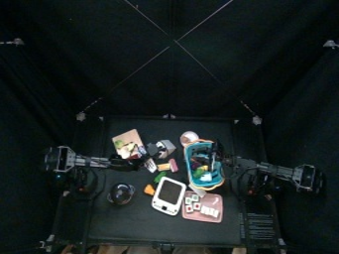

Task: Grab pairing knife

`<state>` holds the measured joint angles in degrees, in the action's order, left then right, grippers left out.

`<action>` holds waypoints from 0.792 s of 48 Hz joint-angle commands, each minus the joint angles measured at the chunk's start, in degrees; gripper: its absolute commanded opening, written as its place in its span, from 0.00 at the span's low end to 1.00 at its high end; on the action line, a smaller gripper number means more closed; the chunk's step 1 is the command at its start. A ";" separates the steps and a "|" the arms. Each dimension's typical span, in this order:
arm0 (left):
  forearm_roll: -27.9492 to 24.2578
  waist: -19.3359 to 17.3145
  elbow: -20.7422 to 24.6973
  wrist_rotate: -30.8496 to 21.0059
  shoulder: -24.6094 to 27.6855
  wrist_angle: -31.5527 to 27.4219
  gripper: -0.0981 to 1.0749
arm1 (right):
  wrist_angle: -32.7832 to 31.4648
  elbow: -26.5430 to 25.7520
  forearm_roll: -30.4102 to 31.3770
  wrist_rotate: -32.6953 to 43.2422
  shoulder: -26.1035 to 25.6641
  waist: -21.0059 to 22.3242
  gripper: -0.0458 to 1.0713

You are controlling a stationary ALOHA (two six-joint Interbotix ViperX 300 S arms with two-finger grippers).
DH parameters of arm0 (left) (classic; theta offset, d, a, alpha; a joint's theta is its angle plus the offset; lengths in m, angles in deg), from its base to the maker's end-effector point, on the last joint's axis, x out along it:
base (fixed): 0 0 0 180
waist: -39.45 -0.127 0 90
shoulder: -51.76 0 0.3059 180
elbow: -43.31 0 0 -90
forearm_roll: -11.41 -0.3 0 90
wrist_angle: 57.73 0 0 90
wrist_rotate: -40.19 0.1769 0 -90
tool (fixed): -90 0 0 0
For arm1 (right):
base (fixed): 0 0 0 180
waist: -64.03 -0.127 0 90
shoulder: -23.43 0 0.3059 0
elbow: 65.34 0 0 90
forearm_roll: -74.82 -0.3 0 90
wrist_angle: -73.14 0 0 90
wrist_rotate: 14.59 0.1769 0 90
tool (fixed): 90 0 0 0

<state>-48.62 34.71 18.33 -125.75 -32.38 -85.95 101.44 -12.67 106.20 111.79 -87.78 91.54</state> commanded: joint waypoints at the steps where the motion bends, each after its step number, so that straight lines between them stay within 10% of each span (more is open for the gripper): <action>1: -0.09 0.00 1.41 -0.18 -0.79 0.00 0.52 | 0.09 -0.53 -0.09 -0.09 -0.62 0.26 0.74; 38: 0.18 0.35 0.35 -0.09 -3.34 0.00 0.52 | -1.05 -0.35 -0.09 -0.09 -0.62 0.26 0.74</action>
<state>-48.45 35.06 17.89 -125.75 -34.31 -85.95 100.21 -12.67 106.20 111.79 -87.78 91.54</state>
